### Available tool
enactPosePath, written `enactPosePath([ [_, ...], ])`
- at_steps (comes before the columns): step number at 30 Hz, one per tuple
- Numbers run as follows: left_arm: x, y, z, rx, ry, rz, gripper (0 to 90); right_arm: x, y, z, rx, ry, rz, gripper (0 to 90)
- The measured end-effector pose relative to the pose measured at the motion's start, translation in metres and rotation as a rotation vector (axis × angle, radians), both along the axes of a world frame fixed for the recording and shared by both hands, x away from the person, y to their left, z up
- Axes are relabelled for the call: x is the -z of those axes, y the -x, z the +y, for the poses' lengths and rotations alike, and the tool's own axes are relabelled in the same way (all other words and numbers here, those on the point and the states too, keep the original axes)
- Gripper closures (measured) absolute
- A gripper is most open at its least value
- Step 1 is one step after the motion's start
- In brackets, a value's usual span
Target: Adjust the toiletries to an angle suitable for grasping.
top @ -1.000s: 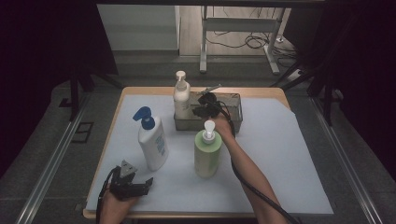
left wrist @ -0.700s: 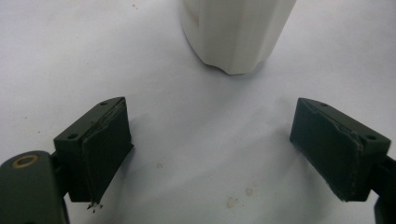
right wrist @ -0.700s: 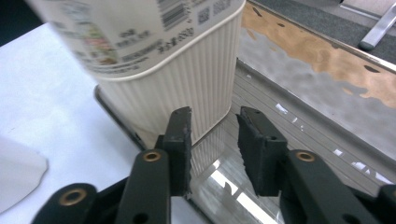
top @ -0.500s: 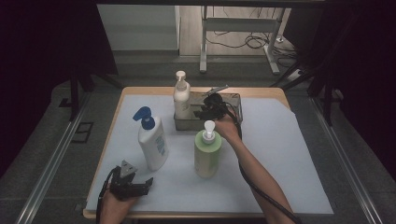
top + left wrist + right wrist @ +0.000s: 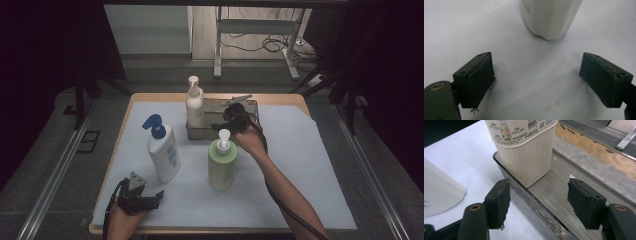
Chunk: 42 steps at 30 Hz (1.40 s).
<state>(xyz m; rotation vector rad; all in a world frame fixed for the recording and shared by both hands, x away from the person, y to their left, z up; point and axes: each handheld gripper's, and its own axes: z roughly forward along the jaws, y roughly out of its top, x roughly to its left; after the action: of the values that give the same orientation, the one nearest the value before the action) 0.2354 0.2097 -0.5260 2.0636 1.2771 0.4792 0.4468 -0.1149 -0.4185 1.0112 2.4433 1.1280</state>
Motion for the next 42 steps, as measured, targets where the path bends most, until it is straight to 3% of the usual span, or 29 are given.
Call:
enactPosePath([
  [6, 0.000, 0.000, 0.000, 0.000, 0.002, 0.000, 12.1, -0.007, 0.009, -0.009, -0.009, 0.012, -0.026, 30.4],
  [21, 0.000, 0.000, 0.000, -0.003, 0.002, -0.001, 12.1, -0.014, 0.032, -0.039, -0.009, 0.021, -0.034, 20.4],
  [33, 0.000, 0.000, 0.000, -0.004, 0.001, -0.001, 12.1, -0.014, 0.056, -0.062, -0.007, 0.051, -0.053, 15.3],
  [42, 0.000, 0.000, 0.000, -0.004, 0.001, -0.001, 12.1, -0.010, 0.073, -0.085, 0.000, 0.042, -0.052, 13.8],
])
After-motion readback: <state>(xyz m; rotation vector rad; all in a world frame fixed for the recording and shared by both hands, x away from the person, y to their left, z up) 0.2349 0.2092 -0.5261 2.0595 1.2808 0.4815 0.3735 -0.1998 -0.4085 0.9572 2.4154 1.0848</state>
